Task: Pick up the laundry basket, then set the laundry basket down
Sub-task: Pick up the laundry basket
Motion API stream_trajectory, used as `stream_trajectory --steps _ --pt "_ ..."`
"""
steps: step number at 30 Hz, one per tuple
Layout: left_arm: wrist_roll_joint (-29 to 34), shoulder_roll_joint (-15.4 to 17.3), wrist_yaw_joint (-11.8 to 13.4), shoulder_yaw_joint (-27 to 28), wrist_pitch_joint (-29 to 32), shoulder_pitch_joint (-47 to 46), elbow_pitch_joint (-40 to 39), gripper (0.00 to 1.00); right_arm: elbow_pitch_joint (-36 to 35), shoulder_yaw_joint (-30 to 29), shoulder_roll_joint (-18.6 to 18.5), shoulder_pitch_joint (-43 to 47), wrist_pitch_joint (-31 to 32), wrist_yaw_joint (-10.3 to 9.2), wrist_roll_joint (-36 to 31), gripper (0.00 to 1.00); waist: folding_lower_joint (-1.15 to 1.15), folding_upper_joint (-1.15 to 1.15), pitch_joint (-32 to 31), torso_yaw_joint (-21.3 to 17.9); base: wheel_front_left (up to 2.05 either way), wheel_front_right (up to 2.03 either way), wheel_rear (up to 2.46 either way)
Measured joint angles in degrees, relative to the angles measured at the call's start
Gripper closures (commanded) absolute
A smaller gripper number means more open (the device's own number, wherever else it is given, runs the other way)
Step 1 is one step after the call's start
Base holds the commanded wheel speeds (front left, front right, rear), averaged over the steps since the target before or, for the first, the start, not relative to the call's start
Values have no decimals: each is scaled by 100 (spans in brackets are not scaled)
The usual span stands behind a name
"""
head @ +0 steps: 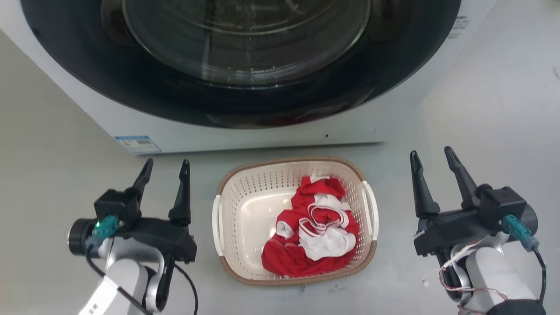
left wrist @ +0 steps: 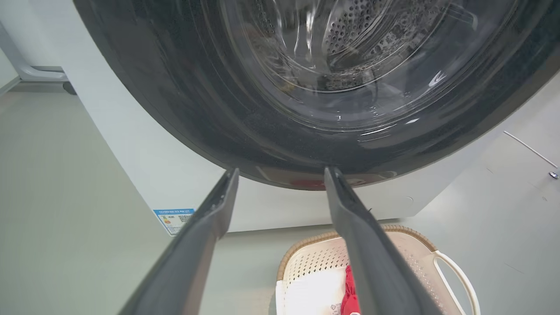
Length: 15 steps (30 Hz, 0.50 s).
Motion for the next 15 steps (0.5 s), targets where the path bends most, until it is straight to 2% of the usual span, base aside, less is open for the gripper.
stream_trajectory --steps 12,15 --pt "-237 -222 -334 -27 414 -1168 975 0 747 18 57 -962 -8 47 -41 0 0 0 1028 3 0 0 0" --pt "-382 -236 -478 -23 560 -1518 1421 0 1062 62 85 -1303 -8 80 -91 0 0 0 1359 7 0 0 0"
